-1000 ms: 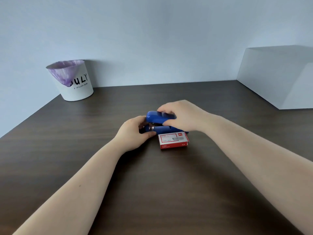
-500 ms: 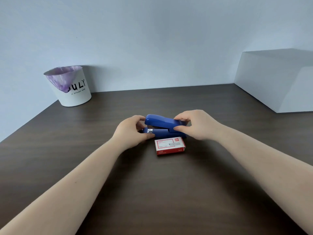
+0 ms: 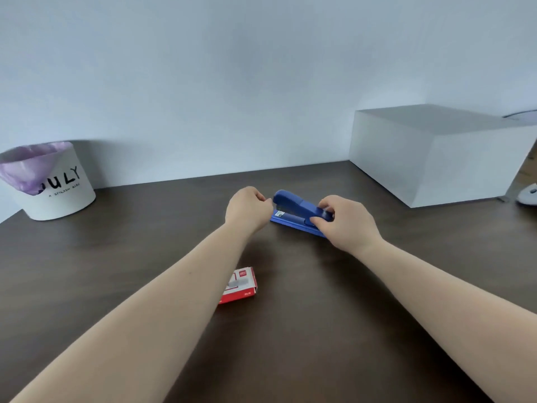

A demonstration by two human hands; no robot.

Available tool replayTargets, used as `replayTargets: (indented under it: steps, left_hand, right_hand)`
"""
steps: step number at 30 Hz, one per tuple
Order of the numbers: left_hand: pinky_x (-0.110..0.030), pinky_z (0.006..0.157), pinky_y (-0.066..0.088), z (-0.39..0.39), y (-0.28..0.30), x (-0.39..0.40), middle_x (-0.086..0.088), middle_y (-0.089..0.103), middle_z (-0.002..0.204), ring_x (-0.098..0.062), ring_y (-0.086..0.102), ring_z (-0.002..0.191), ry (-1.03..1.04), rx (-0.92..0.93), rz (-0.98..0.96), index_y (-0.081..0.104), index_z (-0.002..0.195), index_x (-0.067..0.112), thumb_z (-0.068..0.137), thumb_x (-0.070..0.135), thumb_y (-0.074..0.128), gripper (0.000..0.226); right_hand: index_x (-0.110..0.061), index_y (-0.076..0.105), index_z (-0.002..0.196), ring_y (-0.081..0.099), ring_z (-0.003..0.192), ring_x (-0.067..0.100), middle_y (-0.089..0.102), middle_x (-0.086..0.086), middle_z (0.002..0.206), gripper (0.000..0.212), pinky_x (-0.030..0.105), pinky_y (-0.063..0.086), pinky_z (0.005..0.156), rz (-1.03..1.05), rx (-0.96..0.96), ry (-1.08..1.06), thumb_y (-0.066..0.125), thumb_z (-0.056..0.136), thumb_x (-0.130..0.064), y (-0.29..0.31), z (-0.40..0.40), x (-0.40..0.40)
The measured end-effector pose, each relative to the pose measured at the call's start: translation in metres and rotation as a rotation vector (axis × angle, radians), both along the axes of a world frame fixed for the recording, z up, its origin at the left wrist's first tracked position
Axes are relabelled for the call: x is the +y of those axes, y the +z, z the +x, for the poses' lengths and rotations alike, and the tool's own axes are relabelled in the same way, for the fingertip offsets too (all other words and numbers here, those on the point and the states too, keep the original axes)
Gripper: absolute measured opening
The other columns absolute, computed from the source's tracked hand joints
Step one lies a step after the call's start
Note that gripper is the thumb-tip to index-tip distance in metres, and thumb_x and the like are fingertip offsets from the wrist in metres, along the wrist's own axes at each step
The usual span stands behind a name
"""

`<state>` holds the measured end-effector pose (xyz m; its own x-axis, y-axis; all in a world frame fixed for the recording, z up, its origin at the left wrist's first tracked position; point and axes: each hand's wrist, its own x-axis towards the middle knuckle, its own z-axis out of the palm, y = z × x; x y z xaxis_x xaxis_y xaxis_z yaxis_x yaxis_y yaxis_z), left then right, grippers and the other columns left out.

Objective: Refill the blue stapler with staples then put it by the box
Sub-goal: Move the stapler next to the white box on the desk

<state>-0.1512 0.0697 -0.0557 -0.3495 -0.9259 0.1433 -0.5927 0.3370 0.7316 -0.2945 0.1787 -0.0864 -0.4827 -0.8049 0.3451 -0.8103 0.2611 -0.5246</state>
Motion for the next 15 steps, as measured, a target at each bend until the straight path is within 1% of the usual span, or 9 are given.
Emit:
replayTargets:
  steps: [4, 7, 9, 12, 15]
  left_hand:
    - [-0.029, 0.068, 0.04, -0.058, -0.008, 0.002, -0.004, 0.056, 0.085, -0.024, 0.05, 0.078, -0.03, -0.056, 0.039, 0.052, 0.085, 0.011, 0.087, 0.019, 0.05, 0.009]
    - [-0.029, 0.069, 0.039, -0.089, -0.02, 0.003, -0.004, 0.055, 0.089, -0.025, 0.049, 0.081, -0.017, -0.051, 0.057, 0.056, 0.096, 0.007, 0.087, 0.02, 0.049, 0.017]
    - [-0.03, 0.07, 0.039, -0.105, -0.028, 0.002, -0.004, 0.056, 0.09, -0.025, 0.05, 0.082, -0.006, -0.066, 0.058, 0.056, 0.102, 0.007, 0.089, 0.023, 0.049, 0.021]
    - [-0.03, 0.07, 0.039, -0.122, -0.033, -0.004, -0.004, 0.057, 0.09, -0.024, 0.051, 0.081, 0.009, -0.054, 0.045, 0.055, 0.098, 0.01, 0.09, 0.026, 0.047, 0.02]
    - [-0.03, 0.069, 0.039, -0.135, -0.035, -0.01, -0.001, 0.057, 0.086, -0.023, 0.052, 0.08, 0.019, -0.044, 0.021, 0.052, 0.088, 0.015, 0.09, 0.029, 0.046, 0.015]
  right_hand:
    - [-0.01, 0.059, 0.099, 0.055, 0.079, 0.025, 0.066, 0.008, 0.091, 0.022, 0.03, 0.041, 0.066, -0.011, -0.014, -0.131, 0.061, 0.083, -0.026, 0.0, -0.042, -0.004]
    - [-0.005, 0.056, 0.091, 0.051, 0.073, 0.026, 0.064, 0.013, 0.088, 0.019, 0.03, 0.039, 0.062, -0.045, -0.029, -0.21, 0.059, 0.083, -0.021, -0.004, -0.07, -0.013]
    - [-0.003, 0.055, 0.091, 0.05, 0.073, 0.027, 0.064, 0.015, 0.089, 0.019, 0.031, 0.039, 0.062, -0.063, -0.046, -0.262, 0.058, 0.083, -0.02, -0.006, -0.085, -0.021]
    - [-0.001, 0.056, 0.093, 0.05, 0.073, 0.028, 0.064, 0.017, 0.09, 0.019, 0.032, 0.038, 0.062, -0.083, -0.079, -0.308, 0.056, 0.084, -0.018, -0.007, -0.105, -0.033]
    - [0.0, 0.056, 0.094, 0.048, 0.073, 0.028, 0.064, 0.019, 0.094, 0.019, 0.032, 0.037, 0.062, -0.09, -0.084, -0.326, 0.054, 0.085, -0.016, -0.008, -0.12, -0.044]
